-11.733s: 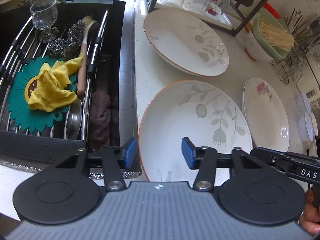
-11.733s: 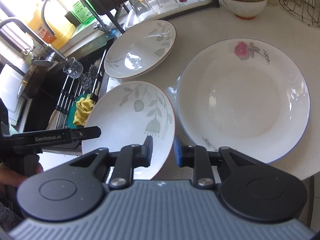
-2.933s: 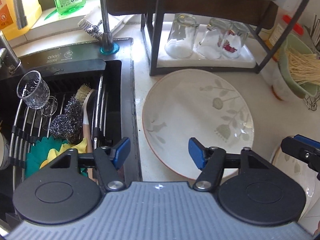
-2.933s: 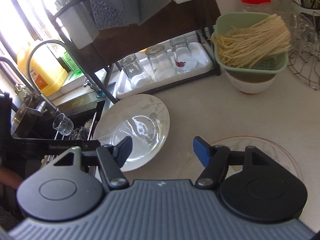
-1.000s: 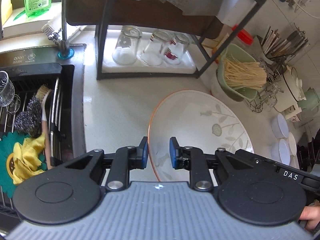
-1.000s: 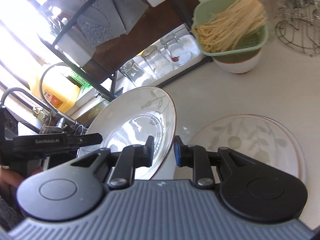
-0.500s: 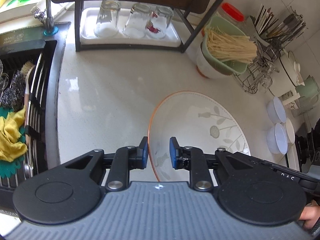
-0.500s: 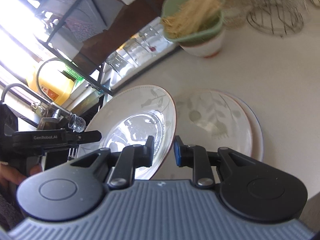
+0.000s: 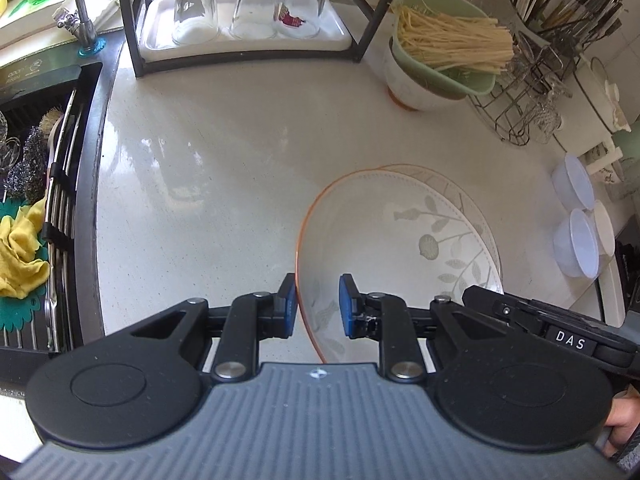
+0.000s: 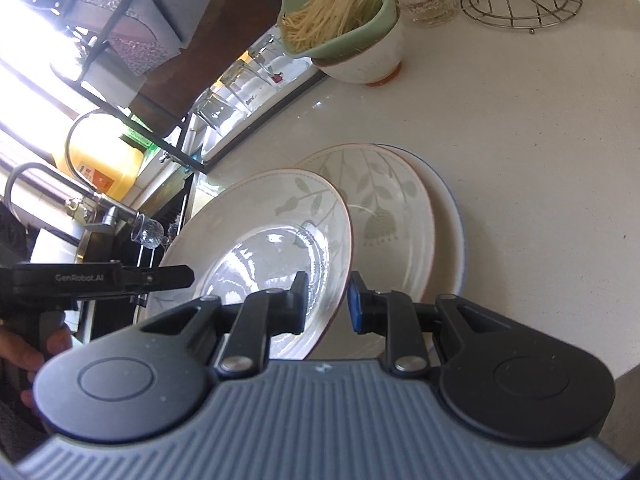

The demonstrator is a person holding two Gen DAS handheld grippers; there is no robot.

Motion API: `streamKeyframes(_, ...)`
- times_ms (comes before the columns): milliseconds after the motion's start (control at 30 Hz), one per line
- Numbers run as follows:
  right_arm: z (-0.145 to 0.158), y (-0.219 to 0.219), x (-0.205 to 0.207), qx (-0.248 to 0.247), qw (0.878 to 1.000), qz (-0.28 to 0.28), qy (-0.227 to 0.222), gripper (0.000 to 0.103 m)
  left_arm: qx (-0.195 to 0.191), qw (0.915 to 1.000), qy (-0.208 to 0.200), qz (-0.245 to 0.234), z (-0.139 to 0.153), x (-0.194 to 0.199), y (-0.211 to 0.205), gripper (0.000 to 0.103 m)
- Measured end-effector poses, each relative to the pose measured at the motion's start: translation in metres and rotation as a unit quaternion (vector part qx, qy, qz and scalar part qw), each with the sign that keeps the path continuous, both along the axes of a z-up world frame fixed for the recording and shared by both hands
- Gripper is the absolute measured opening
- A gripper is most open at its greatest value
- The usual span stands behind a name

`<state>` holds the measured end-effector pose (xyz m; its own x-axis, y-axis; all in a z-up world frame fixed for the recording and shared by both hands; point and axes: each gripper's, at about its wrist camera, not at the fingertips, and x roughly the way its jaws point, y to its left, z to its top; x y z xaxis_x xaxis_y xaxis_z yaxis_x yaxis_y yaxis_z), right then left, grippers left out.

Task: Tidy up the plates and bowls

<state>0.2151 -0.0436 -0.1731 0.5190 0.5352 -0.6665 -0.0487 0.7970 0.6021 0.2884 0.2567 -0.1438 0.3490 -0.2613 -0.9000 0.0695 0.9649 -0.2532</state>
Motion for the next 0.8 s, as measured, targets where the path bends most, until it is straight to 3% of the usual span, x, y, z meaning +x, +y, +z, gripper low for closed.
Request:
streamKeyframes(433,-0.010,-0.011,0.008,-0.031,0.999,0.033,-0.019,0.024,0.046,0.9986,0.012,0.025,-0.014,-0.009,-0.031,0.025)
streamKeyframes(800,-0.005,-0.009,0.014,-0.098,0.992,0.055,-0.049,0.024,0.065,0.9961,0.031,0.051,-0.029,-0.008,-0.052,0.025)
